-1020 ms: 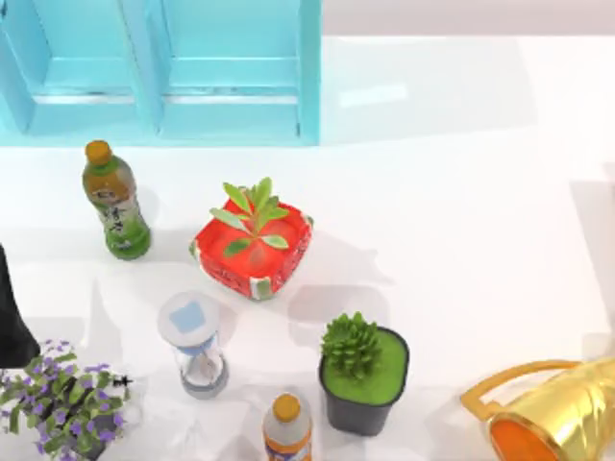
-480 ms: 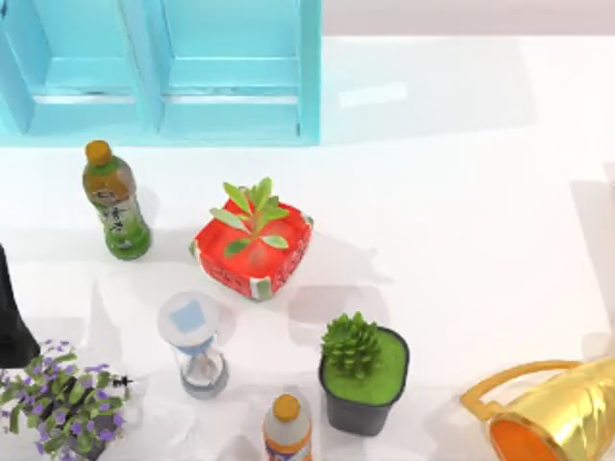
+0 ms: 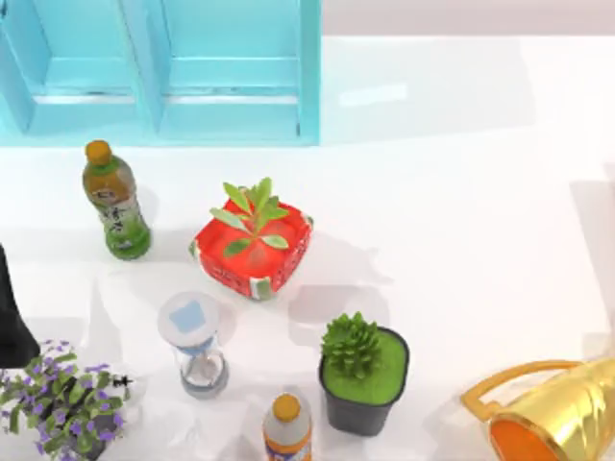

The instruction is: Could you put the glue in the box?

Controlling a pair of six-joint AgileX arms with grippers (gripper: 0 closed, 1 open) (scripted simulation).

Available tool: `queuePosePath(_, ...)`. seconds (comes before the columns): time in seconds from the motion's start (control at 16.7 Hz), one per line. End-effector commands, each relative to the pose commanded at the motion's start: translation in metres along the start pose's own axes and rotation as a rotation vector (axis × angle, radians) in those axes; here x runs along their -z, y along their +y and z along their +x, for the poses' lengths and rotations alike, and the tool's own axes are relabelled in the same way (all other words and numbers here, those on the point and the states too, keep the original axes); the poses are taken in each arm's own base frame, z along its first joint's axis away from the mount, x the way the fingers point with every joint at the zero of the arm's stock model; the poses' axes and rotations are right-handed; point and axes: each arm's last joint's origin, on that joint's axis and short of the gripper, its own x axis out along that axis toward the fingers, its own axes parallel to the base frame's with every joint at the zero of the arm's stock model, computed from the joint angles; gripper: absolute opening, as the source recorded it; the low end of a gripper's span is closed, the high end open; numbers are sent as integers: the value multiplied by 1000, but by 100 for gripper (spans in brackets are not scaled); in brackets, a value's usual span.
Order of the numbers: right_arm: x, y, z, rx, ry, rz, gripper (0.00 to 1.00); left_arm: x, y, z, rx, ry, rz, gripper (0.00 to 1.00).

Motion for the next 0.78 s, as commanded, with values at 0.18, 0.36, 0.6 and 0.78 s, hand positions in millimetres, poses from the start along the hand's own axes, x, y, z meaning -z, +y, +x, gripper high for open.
queuePosePath(0.18, 0, 0, 0, 0, 0, 0, 30, 0, 0, 0, 0, 0, 0, 100)
queuePosePath(0.36, 0, 0, 0, 0, 0, 0, 53, 0, 0, 0, 0, 0, 0, 100)
queuePosePath(0.6, 0, 0, 0, 0, 0, 0, 83, 0, 0, 0, 0, 0, 0, 100)
queuePosePath(0.78, 0, 0, 0, 0, 0, 0, 100, 0, 0, 0, 0, 0, 0, 100)
